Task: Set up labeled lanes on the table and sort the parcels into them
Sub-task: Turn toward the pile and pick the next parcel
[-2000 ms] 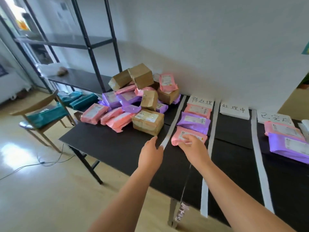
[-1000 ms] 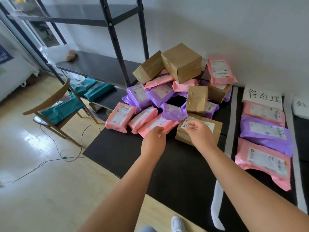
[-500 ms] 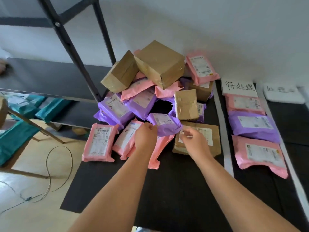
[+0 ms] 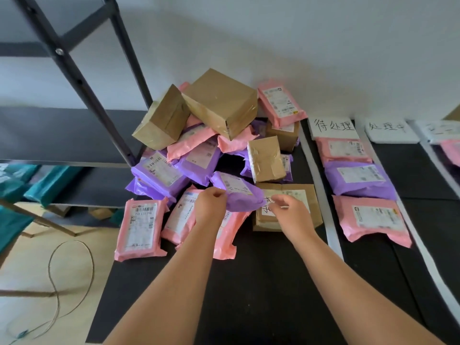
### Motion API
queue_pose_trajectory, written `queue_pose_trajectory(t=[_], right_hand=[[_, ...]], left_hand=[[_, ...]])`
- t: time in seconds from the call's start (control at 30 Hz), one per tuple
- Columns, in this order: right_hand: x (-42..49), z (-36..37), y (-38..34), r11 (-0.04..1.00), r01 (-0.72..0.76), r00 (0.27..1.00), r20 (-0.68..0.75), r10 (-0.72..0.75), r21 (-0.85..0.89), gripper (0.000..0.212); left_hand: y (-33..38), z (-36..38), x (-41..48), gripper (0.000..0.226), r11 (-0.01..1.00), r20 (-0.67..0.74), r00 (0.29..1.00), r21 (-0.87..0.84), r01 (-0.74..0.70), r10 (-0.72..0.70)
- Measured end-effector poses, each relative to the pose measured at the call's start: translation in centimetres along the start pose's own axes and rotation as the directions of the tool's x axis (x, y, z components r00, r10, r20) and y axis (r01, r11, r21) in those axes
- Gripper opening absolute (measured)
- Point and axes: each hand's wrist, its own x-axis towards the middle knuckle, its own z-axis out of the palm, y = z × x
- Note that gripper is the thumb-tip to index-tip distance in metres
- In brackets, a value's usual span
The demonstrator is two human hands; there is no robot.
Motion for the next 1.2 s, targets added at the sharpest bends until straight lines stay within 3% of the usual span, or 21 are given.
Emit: queue_pose_trajectory(t=[0.13,0.33,0.47,0.6,0.73,0.83,0.9,1.03,1.13,1.2], right_hand=[[-0.1,-1.1,-1.0,0.997,0.069,0.998,-0.005,-0.069,0.020,0.031],[-0.9,-3.1,-3.5,0.950,0.312,0.949,-0.047,-0.312,-0.007,0.029],[-1.1,-3.8,-5.5,0.827,0.539,0.834,-0.034,-0.551,-0.160,0.035],[-0.8,-4.2,-6.9,0.603,0.683,0.680,0.056,-0.731,-0.413,0.042],[-1.0,-4.4,-7.1,0.543,0.664,0.665,0.074,-0.743,-0.513,0.021],[-1.7,-4.9,-6.7,0.560,0.662,0.661,0.034,-0.750,-0.498,0.011],[-2.1,-5.2,-6.6,0.619,0.644,0.694,0.003,-0.720,-0.450,0.011],[-2.8,-6.6,-6.7,0.738,0.587,0.735,-0.164,-0.658,-0.334,0.007],[-3.0,-7.8,-7.0,0.856,0.478,0.820,-0.249,-0.515,-0.199,0.021],[-3.3,-8.4,-7.1,0.899,0.437,0.863,-0.290,-0.413,0.019,0.030]], left_hand=[[0.8,-1.9,-1.9,0.018,0.992,-0.055,0.997,-0.110,-0.066,0.060],[2.9,-5.6,-4.3,0.019,0.955,-0.048,0.958,0.109,-0.277,0.283],[3.8,-7.3,-5.8,0.023,0.914,0.000,0.923,0.135,-0.382,0.385],[5.1,-7.9,-7.0,0.021,0.833,0.066,0.862,0.226,-0.504,0.503],[6.5,-7.7,-7.3,0.020,0.748,0.011,0.775,0.251,-0.614,0.632],[7.1,-7.1,-7.1,0.015,0.684,-0.082,0.694,0.286,-0.671,0.715],[7.3,-6.8,-7.2,0.014,0.696,-0.188,0.673,0.267,-0.666,0.716],[7.6,-6.2,-8.2,0.040,0.804,-0.344,0.729,0.180,-0.567,0.591],[7.4,-5.6,-9.0,0.039,0.877,-0.372,0.806,0.051,-0.478,0.460],[7.1,-5.0,-9.2,0.033,0.916,-0.311,0.884,-0.086,-0.392,0.349]])
